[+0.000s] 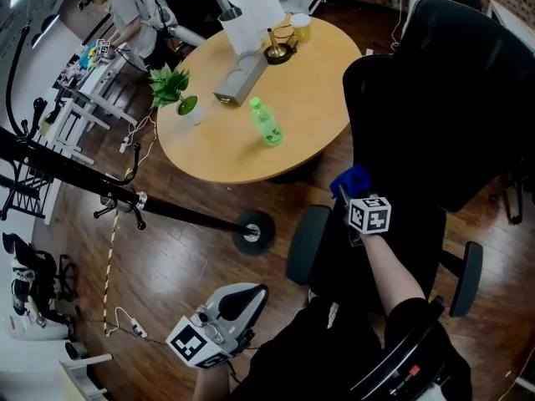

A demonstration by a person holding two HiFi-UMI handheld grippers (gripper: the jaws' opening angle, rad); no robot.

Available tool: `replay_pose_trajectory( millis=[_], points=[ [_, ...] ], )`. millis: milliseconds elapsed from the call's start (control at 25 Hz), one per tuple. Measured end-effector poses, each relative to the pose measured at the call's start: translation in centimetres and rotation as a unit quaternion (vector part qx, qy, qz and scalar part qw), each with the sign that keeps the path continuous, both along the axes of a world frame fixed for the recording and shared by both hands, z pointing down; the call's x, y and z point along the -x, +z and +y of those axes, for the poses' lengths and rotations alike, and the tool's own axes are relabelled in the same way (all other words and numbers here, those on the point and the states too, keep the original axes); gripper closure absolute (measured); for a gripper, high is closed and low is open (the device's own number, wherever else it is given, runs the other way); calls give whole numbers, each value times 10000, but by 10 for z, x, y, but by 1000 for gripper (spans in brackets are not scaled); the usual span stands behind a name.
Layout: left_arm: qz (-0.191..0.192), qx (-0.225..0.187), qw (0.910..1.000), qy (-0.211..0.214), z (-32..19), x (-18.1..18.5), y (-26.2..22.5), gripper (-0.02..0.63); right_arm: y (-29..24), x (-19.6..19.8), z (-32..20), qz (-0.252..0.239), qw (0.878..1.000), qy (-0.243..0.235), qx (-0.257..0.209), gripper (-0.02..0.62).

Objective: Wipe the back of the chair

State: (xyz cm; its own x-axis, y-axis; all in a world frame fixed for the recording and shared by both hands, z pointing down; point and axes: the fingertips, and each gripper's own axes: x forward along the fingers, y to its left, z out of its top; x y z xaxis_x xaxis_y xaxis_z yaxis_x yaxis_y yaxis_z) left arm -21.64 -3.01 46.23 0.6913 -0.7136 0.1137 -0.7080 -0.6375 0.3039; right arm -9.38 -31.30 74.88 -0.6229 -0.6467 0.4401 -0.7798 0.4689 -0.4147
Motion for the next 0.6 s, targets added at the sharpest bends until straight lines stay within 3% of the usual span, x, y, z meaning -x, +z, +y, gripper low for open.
replay_pose_trajectory(
  millis=[160,320,480,600],
  points=[
    [265,-365,9982,405,-17,-24,-20,601,-111,-13,48,-746,9918,-411,-950,543],
    [554,-603,9927,888,-19,-62,-53,601,-221,-58,130,-1475,9741,-402,-1666,543],
    [908,-1092,9737,1781,-46,-123,-77,601,-318,-134,179,-1751,9493,-66,-2609,543],
    [1015,-1307,9619,2175,-47,-155,-93,601,-355,-173,214,-1699,9349,196,-3109,543]
  ],
)
